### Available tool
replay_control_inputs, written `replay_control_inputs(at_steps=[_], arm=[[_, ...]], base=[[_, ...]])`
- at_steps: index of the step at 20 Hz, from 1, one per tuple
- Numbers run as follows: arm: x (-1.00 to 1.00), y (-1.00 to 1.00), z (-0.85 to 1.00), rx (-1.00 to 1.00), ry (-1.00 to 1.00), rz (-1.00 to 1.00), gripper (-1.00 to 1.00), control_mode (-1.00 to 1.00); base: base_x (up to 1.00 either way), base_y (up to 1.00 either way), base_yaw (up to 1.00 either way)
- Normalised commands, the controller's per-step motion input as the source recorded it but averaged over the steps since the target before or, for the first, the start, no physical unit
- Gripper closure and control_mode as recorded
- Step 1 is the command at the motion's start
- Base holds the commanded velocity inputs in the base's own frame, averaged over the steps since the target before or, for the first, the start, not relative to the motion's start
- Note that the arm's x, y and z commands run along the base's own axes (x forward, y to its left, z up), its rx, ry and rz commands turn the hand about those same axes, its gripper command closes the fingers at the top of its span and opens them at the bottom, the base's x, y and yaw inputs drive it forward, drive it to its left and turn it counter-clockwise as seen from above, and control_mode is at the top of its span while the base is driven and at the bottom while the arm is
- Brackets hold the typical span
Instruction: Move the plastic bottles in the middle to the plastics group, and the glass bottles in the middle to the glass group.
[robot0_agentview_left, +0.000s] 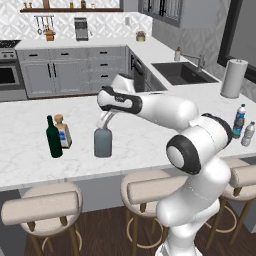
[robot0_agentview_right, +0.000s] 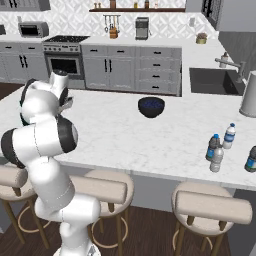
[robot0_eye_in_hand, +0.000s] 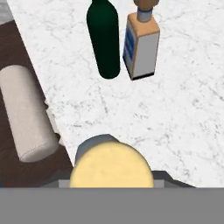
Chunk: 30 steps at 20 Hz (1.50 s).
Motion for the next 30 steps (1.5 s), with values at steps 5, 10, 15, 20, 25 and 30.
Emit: replay_control_inputs(at_steps=[5, 10, 15, 20, 25, 30], arm=[[0.26, 0.60, -0.07, 0.00, -0.20, 0.34, 1.00, -1.00], [0.18, 0.64, -0.05, 0.00, -0.14, 0.26, 1.00, -1.00], [0.20, 0.50, -0.21, 0.00, -0.06, 0.17, 1.00, -1.00], [0.29, 0.21, -0.33, 0.00, -0.02, 0.12, 1.00, -1.00], [0.24, 0.02, -0.38, -0.01, 0.00, 0.10, 1.00, -1.00], [0.15, 0.07, -0.37, -0.01, 0.00, 0.07, 1.00, -1.00]], base=[[0.00, 0.00, 0.00], [0.00, 0.00, 0.00], [0.00, 0.00, 0.00], [0.00, 0.00, 0.00], [0.00, 0.00, 0.00], [0.00, 0.00, 0.00]])
